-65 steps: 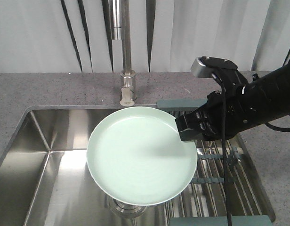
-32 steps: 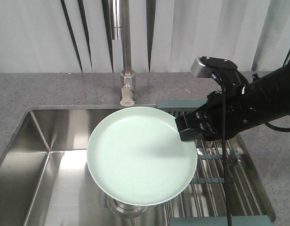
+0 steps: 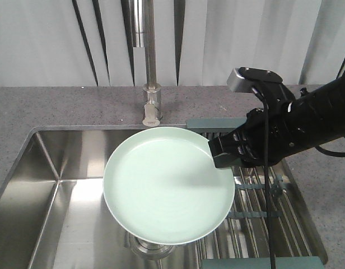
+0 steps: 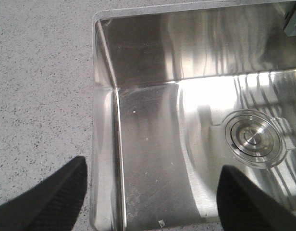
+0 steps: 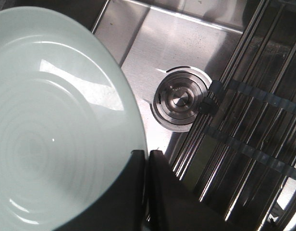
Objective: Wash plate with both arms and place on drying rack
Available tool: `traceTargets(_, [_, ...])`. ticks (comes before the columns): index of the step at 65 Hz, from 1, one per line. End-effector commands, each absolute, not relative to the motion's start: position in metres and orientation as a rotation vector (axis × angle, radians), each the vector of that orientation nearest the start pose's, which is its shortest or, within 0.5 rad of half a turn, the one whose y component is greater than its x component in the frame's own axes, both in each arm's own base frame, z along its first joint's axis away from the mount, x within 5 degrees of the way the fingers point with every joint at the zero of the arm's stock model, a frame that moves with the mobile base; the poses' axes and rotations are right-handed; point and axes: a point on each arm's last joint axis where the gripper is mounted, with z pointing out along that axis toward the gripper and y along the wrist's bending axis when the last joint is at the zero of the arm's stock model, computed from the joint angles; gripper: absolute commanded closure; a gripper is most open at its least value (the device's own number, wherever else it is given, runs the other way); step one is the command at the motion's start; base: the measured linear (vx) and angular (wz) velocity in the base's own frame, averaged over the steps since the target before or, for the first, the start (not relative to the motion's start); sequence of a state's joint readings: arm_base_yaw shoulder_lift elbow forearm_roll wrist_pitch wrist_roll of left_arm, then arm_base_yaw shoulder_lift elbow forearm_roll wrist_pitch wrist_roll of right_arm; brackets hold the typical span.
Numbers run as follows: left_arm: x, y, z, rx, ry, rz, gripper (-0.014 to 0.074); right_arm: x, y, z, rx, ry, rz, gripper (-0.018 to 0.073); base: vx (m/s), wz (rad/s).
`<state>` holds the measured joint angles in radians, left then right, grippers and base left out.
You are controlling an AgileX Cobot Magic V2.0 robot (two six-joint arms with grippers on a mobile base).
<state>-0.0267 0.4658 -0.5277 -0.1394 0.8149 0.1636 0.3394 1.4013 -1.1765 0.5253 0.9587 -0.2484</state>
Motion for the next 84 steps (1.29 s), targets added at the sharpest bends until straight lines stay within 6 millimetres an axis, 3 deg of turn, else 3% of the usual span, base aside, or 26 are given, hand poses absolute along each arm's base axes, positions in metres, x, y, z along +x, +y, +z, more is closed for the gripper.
traceTargets(1, [0.085,-0.011,0.299,0.137,2.149,-0.098,0.0076,0.254,0.129,0.345,-0.474,2.465,0.729,0.0568,0.00,0.00])
traceTargets(31, [0.085,-0.011,0.299,0.138,2.149,-0.098,0.0076,0.254,0.129,0.344,-0.502,2.461,0.709,0.0568,0.00,0.00])
traceTargets(49, [0.085,-0.011,0.299,0.138,2.149,-0.098,0.0076,0.249,0.130,0.343,-0.697,2.433,0.678,0.0564,0.00,0.00])
traceTargets(72, [0.085,-0.011,0.299,0.138,2.149,-0.098,0.0076,0.232,0.166,0.340,-0.890,2.366,0.658,0.0564,0.00,0.00])
traceTargets(84, [0.085,-0.011,0.299,0.138,2.149,-0.098,0.0076,0.236,0.180,0.329,-0.935,2.372,0.657,0.0564,0.00,0.00])
